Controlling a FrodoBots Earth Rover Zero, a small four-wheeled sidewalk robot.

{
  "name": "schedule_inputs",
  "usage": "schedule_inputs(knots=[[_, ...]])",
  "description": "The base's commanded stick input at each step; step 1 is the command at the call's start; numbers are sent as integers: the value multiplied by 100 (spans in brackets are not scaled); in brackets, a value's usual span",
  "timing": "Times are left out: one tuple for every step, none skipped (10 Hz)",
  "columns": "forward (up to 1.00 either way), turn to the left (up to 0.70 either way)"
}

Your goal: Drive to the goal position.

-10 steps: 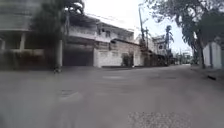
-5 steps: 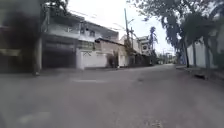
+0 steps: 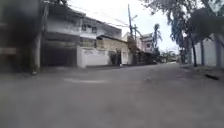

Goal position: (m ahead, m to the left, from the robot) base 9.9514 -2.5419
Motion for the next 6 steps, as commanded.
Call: schedule_inputs(knots=[[100,-4],[100,-10],[100,-38],[100,-40],[100,-40],[100,-39]])
